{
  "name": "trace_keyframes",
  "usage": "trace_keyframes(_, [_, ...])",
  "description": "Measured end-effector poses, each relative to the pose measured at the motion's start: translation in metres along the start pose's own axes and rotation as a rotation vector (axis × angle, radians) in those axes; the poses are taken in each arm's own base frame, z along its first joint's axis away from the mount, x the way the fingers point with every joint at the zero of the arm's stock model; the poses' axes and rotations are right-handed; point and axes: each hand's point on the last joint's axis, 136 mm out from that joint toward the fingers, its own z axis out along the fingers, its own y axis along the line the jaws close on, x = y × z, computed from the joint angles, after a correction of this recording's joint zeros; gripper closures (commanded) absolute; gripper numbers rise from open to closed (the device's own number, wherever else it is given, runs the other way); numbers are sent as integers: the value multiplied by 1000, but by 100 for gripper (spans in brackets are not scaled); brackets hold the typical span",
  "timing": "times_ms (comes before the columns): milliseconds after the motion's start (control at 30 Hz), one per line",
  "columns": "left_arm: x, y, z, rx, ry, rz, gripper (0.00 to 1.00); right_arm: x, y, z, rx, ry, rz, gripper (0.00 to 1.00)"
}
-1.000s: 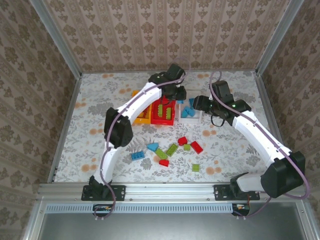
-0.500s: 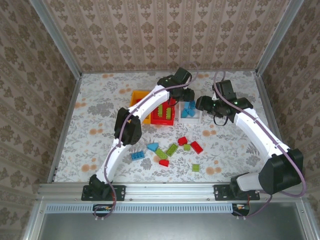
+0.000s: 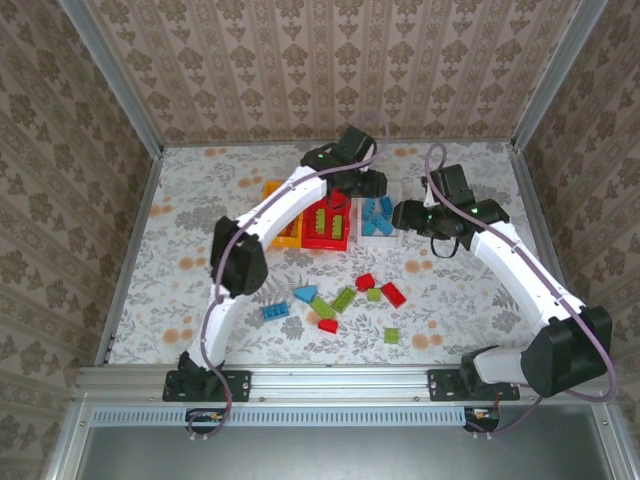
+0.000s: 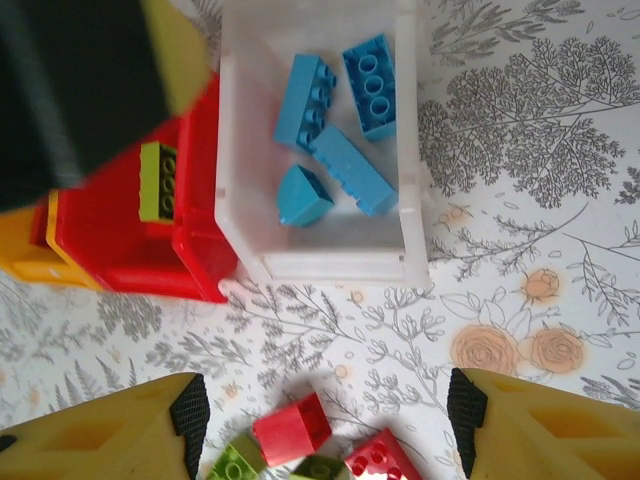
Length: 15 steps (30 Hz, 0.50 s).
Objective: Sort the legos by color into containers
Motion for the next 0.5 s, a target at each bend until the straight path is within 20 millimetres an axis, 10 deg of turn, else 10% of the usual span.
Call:
trace_keyframes(233, [45, 23, -90, -14, 2, -4, 45, 59, 25, 0, 2, 131, -201, 30])
trace_keyframes(500, [166, 107, -110, -153, 177, -88, 43, 130, 48, 40, 30, 366, -400, 22])
